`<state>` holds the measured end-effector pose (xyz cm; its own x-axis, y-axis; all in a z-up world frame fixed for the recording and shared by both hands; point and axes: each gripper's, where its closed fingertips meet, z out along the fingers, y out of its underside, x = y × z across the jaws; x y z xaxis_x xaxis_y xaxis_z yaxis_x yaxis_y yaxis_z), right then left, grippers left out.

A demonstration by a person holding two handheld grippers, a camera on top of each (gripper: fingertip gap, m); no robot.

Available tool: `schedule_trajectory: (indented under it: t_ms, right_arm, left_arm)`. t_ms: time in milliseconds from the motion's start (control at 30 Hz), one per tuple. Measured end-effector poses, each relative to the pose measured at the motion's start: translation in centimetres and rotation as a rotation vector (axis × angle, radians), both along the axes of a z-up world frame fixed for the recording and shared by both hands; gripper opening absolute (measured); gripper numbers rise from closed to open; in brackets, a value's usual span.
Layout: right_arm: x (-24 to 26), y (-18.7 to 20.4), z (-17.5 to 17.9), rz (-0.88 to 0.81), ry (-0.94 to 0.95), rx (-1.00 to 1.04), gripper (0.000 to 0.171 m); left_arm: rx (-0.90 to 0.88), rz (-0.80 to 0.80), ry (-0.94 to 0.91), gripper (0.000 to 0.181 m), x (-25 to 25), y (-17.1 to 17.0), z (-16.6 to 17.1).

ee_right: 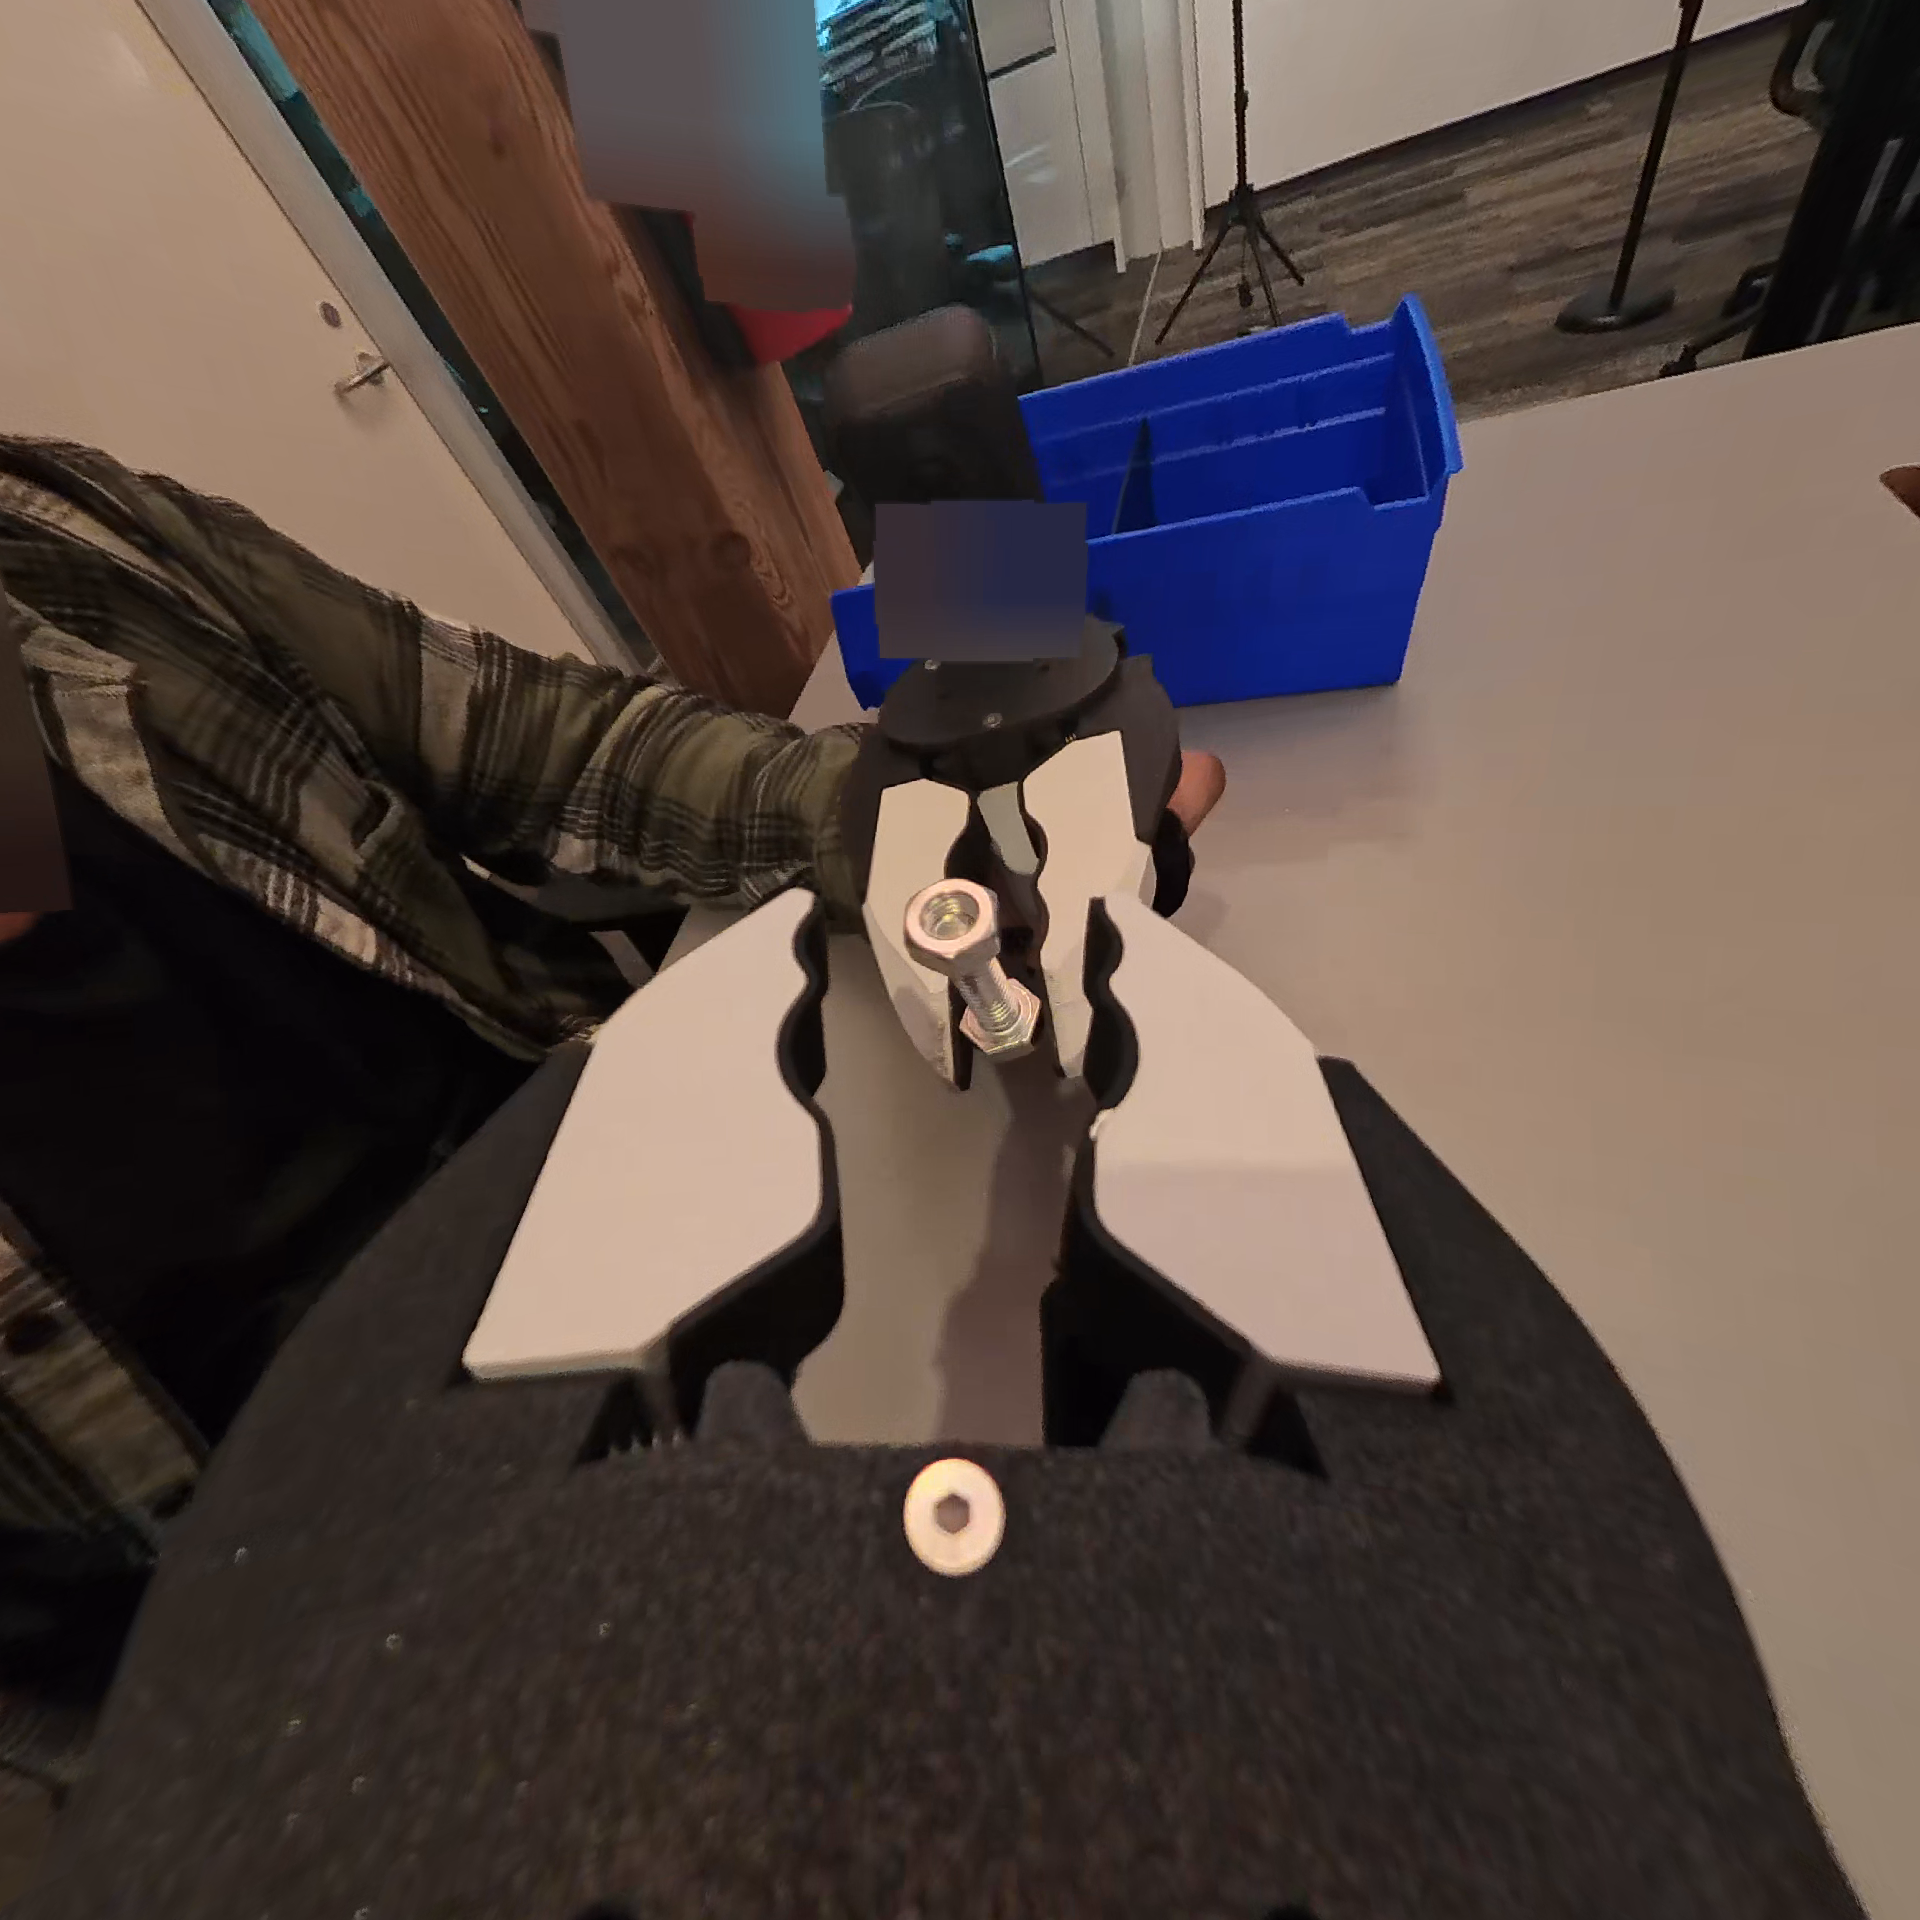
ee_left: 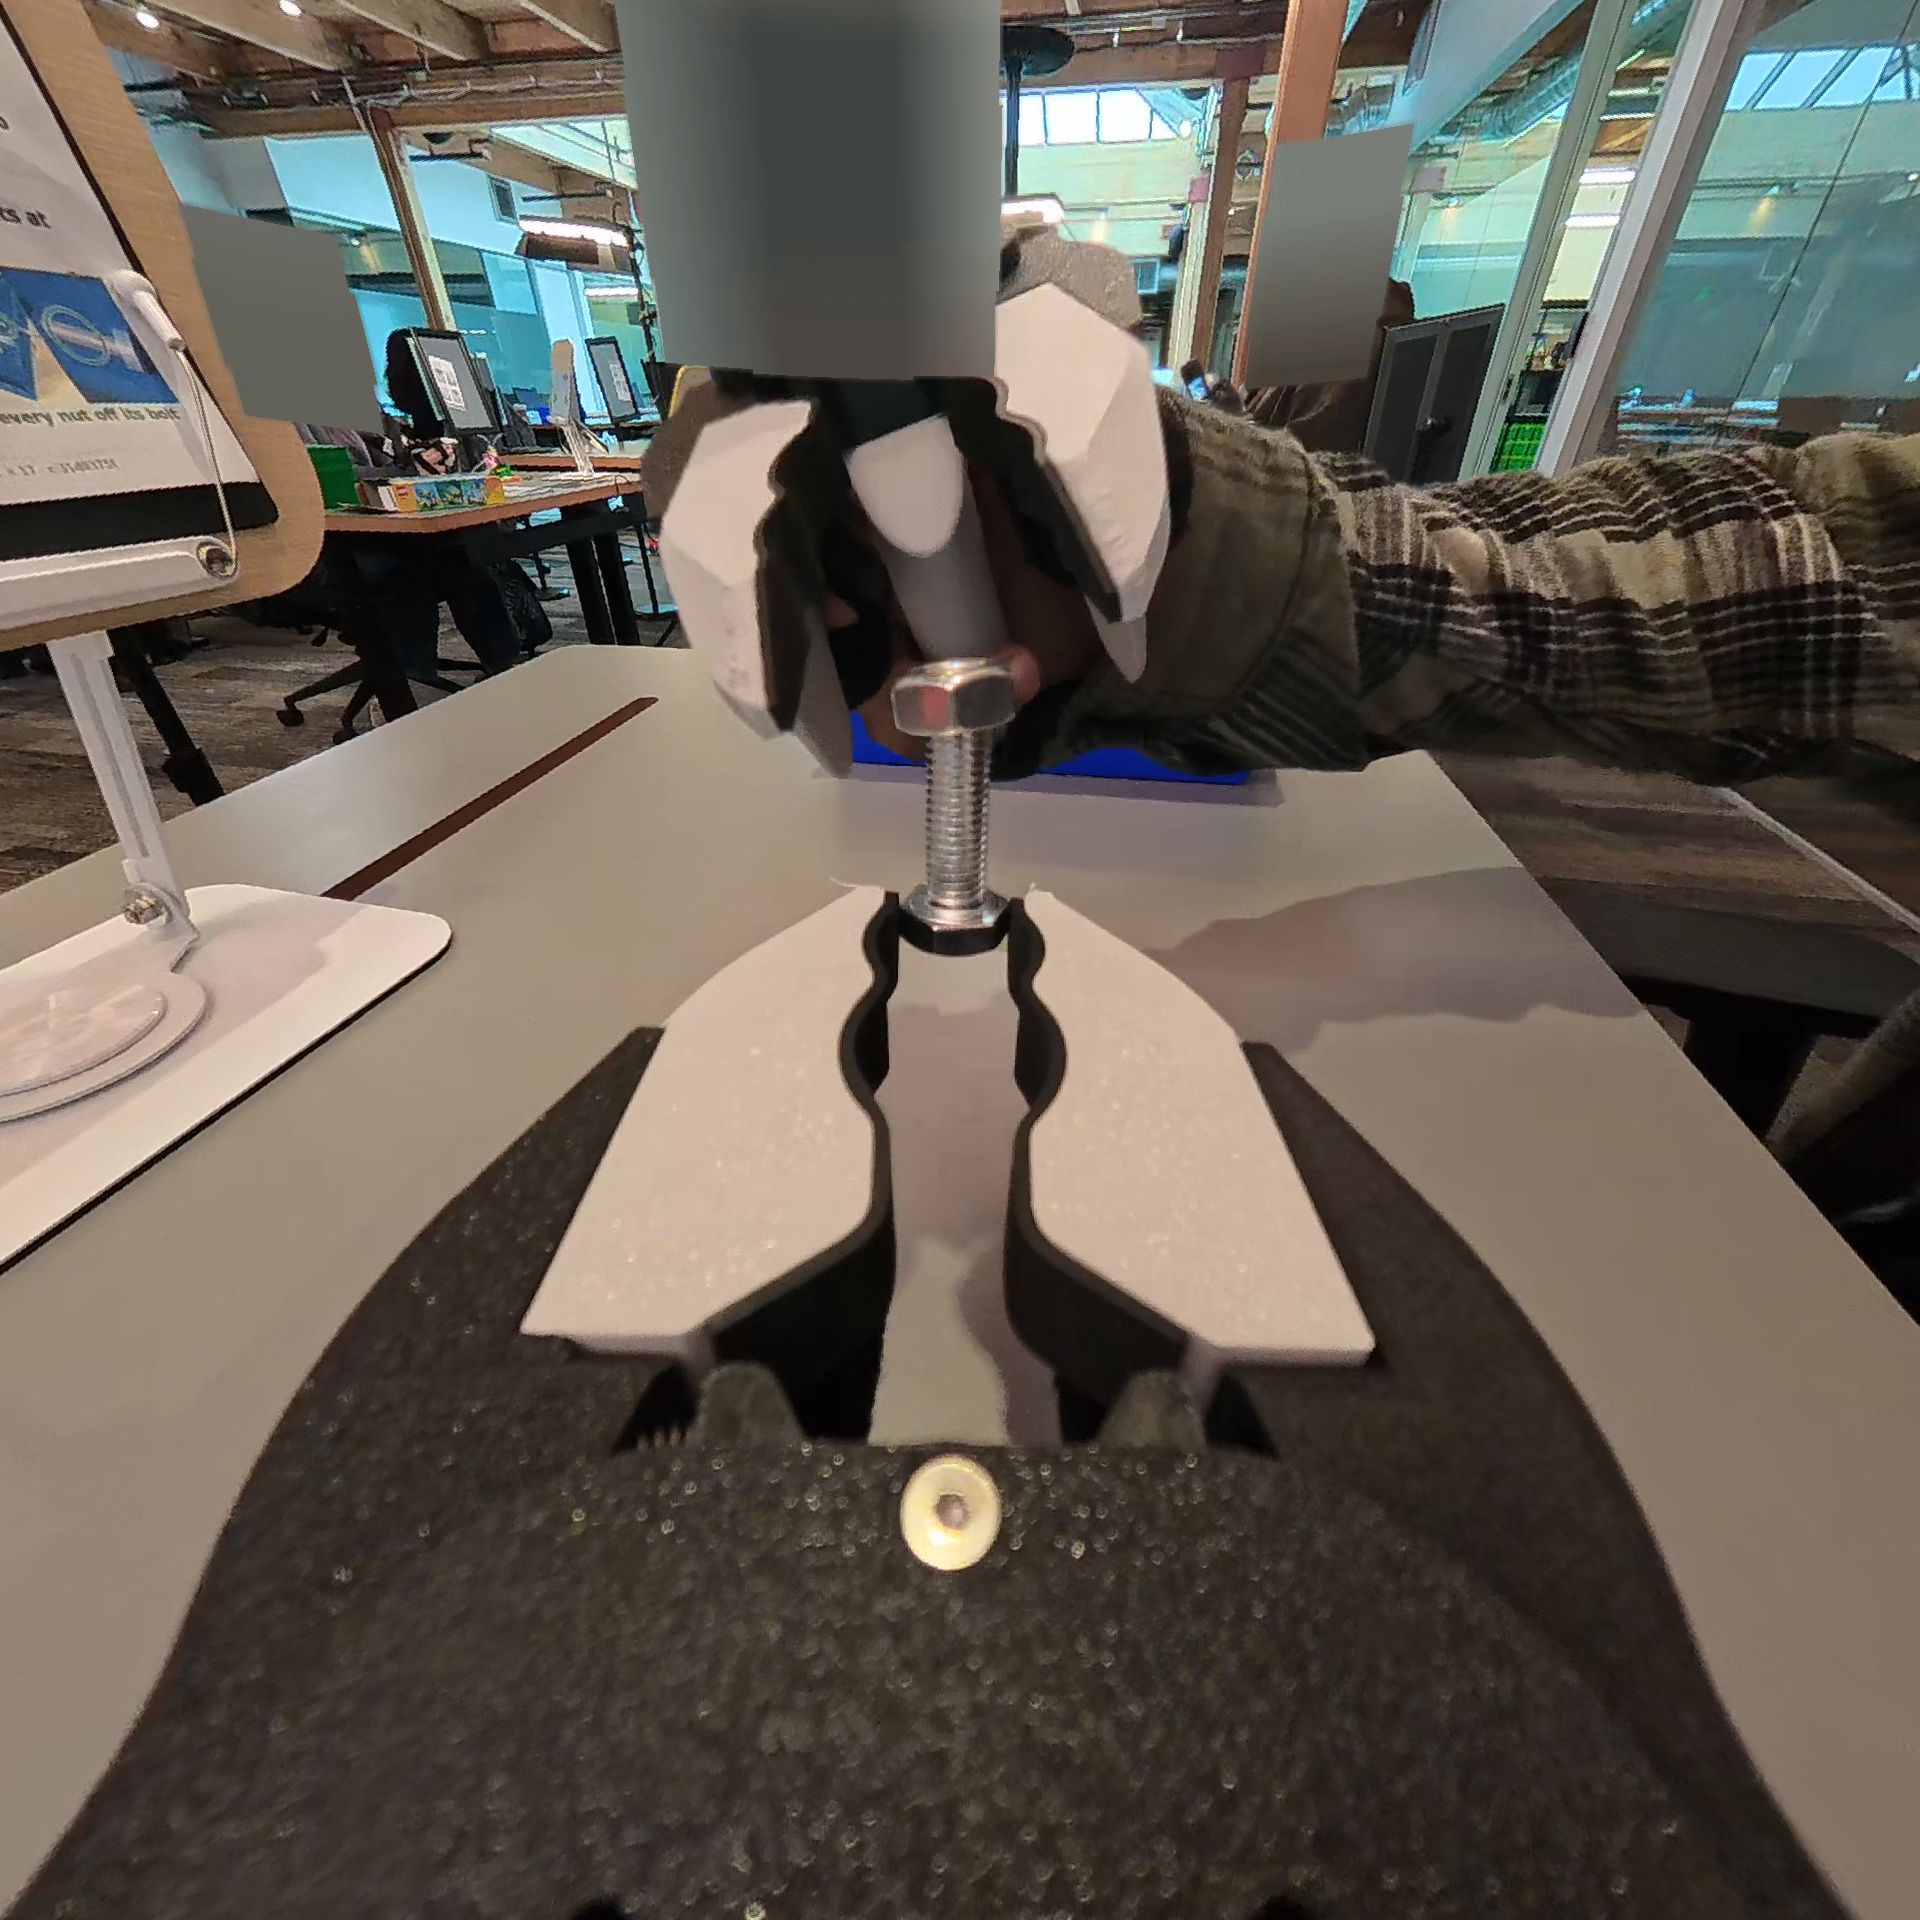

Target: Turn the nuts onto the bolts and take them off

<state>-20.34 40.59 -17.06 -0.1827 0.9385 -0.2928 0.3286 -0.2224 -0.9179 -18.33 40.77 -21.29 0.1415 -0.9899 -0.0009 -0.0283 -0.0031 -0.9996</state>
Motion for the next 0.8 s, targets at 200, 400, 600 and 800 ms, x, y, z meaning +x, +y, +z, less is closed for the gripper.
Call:
schedule_trajectory:
  t_ms: [200, 400, 600, 800]
  right_arm:
    - [-0.5, -0.3, -0.5, 0.028, -0.027, 0.048, 0.034]
    - [-0.5, -0.2, -0.7, 0.025, -0.044, 0.114, 0.018]
    - [-0.6, 0.5, -1.1, -0.049, -0.092, 0.241, 0.018]
    - [-0.8, 1.0, -1.3, -0.144, -0.133, 0.304, 0.017]
  left_arm:
    - [-0.004, 0.0, 0.001, 0.019, 0.0, 0.1, -0.1]
    - [-0.01, 0.005, 0.009, 0.02, 0.1, 0.1, -0.3]
    - [-0.027, 0.033, 0.022, 0.019, 0.0, 0.6, -0.6]
    - [-0.027, 0.071, 0.032, 0.019, -0.2, 1.2, -0.8]
